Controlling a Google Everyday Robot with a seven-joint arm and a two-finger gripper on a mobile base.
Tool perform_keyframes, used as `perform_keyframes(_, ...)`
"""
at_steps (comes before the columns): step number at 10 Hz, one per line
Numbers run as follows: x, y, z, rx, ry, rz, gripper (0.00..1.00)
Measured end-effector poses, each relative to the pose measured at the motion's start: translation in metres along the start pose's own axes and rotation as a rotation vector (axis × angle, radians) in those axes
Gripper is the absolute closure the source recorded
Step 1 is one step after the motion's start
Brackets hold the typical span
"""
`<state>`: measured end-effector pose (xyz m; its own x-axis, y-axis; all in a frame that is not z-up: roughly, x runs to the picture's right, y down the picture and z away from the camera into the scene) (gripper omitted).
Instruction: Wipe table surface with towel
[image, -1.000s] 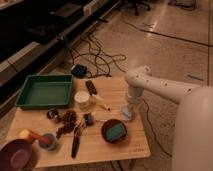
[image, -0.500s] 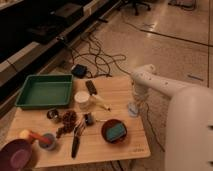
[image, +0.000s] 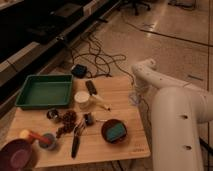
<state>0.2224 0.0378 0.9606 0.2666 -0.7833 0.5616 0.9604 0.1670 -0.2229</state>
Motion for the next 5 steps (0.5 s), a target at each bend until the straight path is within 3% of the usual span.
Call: perform_keyframes(5, -0.003, -0.081, -0.003, 0.116, 0.022, -0.091, 1.0)
